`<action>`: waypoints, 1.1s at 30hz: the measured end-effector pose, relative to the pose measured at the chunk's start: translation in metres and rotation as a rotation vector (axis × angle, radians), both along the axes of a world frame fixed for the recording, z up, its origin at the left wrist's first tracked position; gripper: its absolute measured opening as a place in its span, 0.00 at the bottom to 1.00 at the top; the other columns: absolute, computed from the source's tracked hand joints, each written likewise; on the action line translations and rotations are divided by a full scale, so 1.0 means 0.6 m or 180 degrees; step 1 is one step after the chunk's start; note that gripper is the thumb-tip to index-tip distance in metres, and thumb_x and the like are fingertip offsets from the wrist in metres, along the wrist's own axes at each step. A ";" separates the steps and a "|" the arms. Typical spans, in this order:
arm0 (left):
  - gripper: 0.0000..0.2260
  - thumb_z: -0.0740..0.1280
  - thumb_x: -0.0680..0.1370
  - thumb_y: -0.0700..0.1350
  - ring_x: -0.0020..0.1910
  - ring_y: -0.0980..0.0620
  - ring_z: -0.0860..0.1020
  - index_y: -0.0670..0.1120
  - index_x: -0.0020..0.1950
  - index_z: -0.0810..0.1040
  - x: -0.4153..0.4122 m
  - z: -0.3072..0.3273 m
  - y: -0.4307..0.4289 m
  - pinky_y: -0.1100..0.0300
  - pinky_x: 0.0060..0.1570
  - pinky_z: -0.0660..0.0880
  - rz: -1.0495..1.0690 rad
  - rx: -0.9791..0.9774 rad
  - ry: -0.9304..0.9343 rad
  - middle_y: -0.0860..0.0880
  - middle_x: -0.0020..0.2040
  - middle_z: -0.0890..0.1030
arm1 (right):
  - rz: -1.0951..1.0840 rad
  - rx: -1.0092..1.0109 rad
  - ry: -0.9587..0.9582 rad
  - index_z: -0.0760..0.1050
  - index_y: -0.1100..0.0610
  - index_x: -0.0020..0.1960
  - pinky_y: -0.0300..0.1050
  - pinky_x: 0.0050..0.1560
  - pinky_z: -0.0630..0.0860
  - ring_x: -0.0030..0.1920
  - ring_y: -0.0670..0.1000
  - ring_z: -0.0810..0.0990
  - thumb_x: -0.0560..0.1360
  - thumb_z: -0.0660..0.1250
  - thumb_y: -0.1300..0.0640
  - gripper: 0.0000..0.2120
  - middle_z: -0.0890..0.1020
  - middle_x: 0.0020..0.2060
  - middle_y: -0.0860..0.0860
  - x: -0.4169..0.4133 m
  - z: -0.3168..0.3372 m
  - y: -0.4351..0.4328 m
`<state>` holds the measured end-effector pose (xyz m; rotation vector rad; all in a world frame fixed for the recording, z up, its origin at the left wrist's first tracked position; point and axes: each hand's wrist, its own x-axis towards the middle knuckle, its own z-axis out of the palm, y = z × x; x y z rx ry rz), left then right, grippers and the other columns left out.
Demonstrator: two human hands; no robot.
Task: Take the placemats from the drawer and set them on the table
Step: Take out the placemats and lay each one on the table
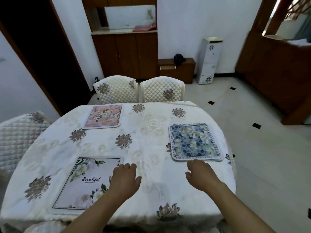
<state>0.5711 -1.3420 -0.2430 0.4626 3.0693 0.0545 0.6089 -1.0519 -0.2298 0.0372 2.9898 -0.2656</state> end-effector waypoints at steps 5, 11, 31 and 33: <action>0.17 0.59 0.77 0.58 0.55 0.44 0.75 0.47 0.58 0.73 -0.010 -0.001 0.044 0.51 0.51 0.68 -0.0181 -0.0162 -0.0093 0.47 0.52 0.79 | -0.0134 0.0085 -0.0043 0.67 0.53 0.48 0.47 0.44 0.63 0.52 0.56 0.76 0.79 0.56 0.51 0.06 0.69 0.43 0.51 0.035 0.002 0.039; 0.17 0.59 0.78 0.58 0.54 0.44 0.74 0.47 0.57 0.73 -0.010 -0.014 0.151 0.51 0.51 0.68 -0.0362 -0.0245 -0.0246 0.47 0.52 0.78 | -0.0458 0.0071 -0.0074 0.65 0.52 0.46 0.48 0.44 0.63 0.53 0.57 0.76 0.78 0.56 0.51 0.05 0.77 0.50 0.54 0.070 -0.023 0.149; 0.18 0.59 0.78 0.58 0.56 0.45 0.74 0.48 0.61 0.72 0.054 -0.064 0.555 0.52 0.53 0.68 0.1090 -0.0288 -0.0627 0.47 0.54 0.77 | 0.0752 -0.0185 -0.0386 0.65 0.53 0.43 0.46 0.42 0.66 0.48 0.57 0.77 0.77 0.58 0.51 0.07 0.77 0.47 0.55 -0.117 -0.048 0.599; 0.18 0.59 0.78 0.58 0.56 0.44 0.74 0.48 0.60 0.72 0.046 -0.068 0.553 0.51 0.54 0.68 0.1250 -0.0323 -0.0604 0.47 0.55 0.77 | 0.0903 -0.0193 -0.0433 0.65 0.53 0.44 0.46 0.42 0.66 0.47 0.57 0.76 0.77 0.58 0.50 0.07 0.76 0.45 0.55 -0.156 -0.048 0.580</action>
